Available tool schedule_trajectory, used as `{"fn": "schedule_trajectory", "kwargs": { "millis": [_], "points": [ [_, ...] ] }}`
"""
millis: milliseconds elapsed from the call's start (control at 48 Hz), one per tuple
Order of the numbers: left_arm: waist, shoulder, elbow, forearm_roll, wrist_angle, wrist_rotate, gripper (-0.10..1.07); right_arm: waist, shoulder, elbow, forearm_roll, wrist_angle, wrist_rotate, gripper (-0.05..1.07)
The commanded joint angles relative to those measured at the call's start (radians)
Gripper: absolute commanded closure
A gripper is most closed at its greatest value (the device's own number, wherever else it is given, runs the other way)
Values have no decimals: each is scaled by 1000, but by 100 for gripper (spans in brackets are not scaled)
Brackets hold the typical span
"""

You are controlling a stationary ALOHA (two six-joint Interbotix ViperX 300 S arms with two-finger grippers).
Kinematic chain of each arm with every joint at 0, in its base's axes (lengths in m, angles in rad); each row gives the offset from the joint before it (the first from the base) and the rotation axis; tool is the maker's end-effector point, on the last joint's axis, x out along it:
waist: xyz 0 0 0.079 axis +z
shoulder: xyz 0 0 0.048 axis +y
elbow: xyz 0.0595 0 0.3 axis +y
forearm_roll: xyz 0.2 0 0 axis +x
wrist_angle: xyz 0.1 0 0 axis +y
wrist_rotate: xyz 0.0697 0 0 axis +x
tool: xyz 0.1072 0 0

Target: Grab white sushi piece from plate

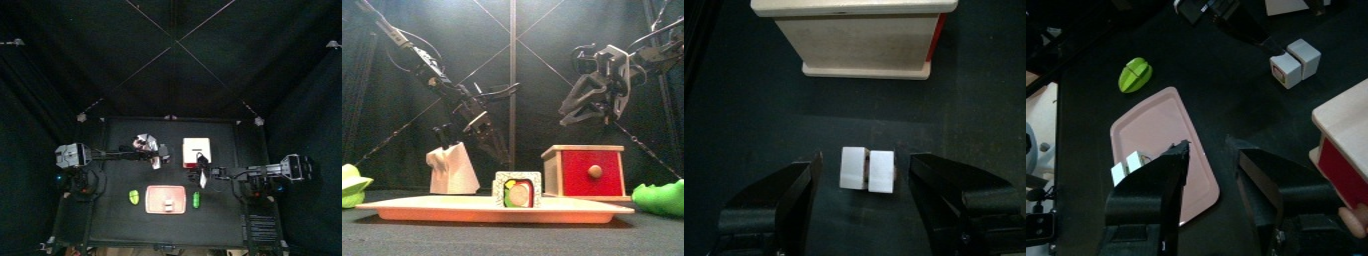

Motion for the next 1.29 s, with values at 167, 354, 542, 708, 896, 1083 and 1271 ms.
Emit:
{"fn": "schedule_trajectory", "kwargs": {
  "millis": [167,354,542,708,896,1083,1271],
  "points": [
    [-110,-69,3,0,-3,-3,5,-3,-11,-21,2,-6,-2,28],
    [-229,-110,28,-14,-5,-6,5,-3,-11,-23,2,-6,-2,28],
    [-330,-135,48,-57,-14,-8,5,-3,-11,-23,2,-6,-2,28],
    [-385,-130,54,-112,-14,-11,5,-3,-11,-23,2,-5,-2,28],
    [-434,-129,57,-245,-17,-11,5,-3,-11,-23,0,-5,-3,28],
    [-471,-110,66,-334,-17,-6,6,-3,-11,-23,2,-5,-3,28],
    [-506,-58,58,-324,-17,-2,6,-3,-11,-21,0,-3,-3,28]
  ]
}}
